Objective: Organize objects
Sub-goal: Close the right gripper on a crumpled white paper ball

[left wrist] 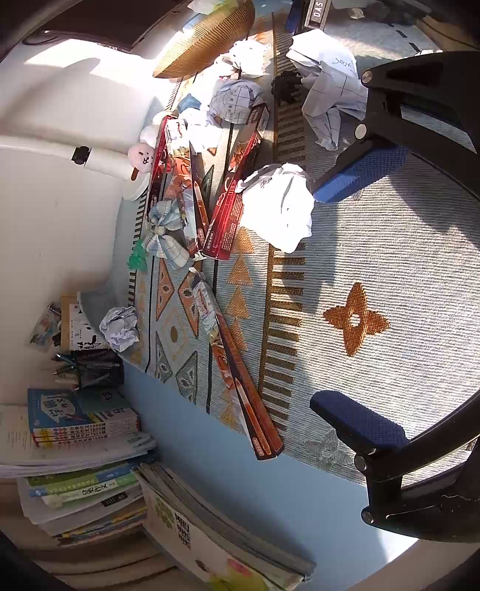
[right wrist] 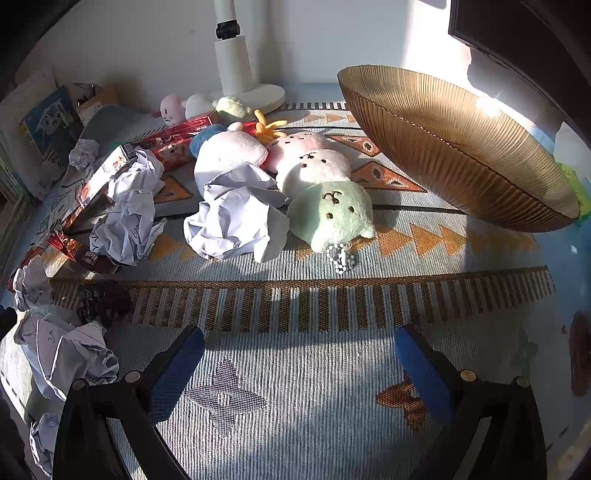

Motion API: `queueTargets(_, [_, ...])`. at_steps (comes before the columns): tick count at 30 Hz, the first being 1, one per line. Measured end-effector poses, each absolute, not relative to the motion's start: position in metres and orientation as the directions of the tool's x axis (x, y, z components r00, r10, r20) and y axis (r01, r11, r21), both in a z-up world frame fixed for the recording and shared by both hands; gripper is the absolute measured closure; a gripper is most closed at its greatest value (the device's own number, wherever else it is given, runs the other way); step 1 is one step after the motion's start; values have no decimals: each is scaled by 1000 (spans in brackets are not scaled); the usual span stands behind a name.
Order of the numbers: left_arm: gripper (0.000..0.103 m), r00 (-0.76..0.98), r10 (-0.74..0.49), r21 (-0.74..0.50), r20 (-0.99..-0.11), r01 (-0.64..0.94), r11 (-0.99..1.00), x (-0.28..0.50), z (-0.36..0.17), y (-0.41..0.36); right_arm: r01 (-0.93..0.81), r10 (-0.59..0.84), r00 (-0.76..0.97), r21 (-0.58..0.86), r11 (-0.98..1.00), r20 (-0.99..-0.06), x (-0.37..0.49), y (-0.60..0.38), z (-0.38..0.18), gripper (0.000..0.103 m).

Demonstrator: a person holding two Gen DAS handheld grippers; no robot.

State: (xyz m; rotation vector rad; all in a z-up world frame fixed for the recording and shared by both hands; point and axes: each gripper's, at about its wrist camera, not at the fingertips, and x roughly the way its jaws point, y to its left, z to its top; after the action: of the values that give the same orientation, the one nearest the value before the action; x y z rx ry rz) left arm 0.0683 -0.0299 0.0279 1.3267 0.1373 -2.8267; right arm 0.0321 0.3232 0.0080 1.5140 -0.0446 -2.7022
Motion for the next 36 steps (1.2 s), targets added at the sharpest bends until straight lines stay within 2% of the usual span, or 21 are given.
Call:
queueTargets(3, [2,-651,80,-136,-755,35,-990,71,35,-40,30,-110,-556,112,-993,-824,54,331,25,0])
queueTargets(7, [2,-653,139,-147,-744,-43,-988,76,41,-31,197,-191,-600,88,-976,-777,88,313,61,0])
queueTargets(11, [2,-667,183,-143,-723,-115,-983,87,45,-15,421,-370,-492,157,-893,-788,127,256,68,0])
queueTargets(13, [2,-661,206,-162,-721,-128,-978,85,44,-15,488,-398,-452,152,-859,-798,141,221,61,1])
queueTargets(18, [4,-605,335,-303,-723,-158,-940,68,34,-19,513,-352,-438,91,-853,-828,152,182,48,12])
queueTargets(20, [6,-582,340,-305,-739,-161,-938,60,29,-12,501,-343,-418,101,-859,-841,149,180,43,19])
queueTargets(22, [16,-556,333,-297,-762,-158,-942,51,22,-6,482,-350,-395,133,-866,-849,146,182,40,21])
queueTargets(25, [17,-534,333,-299,-778,-151,-942,43,14,0,467,-343,-398,134,-874,-851,140,184,41,29])
queueTargets(26, [20,-532,323,-291,-783,-146,-946,42,13,1,468,-338,-402,126,-875,-851,139,185,42,34])
queueTargets(27, [35,-528,323,-289,-785,-148,-946,41,11,3,470,-334,-403,120,-874,-852,139,184,41,37])
queueTargets(28, [44,-527,318,-284,-788,-146,-948,40,10,4,473,-331,-399,118,-873,-855,138,183,40,40])
queueTargets(30, [47,-531,318,-288,-785,-142,-947,39,12,3,486,-346,-381,133,-864,-857,138,181,37,56])
queueTargets(31, [52,-532,321,-292,-784,-141,-946,39,12,3,491,-361,-374,148,-858,-854,138,181,37,58])
queueTargets(33, [54,-545,318,-287,-776,-144,-947,41,17,1,498,-364,-385,141,-856,-848,141,181,39,63])
queueTargets(36, [54,-562,294,-261,-773,-140,-955,45,24,0,511,-368,-422,118,-851,-829,147,185,47,64])
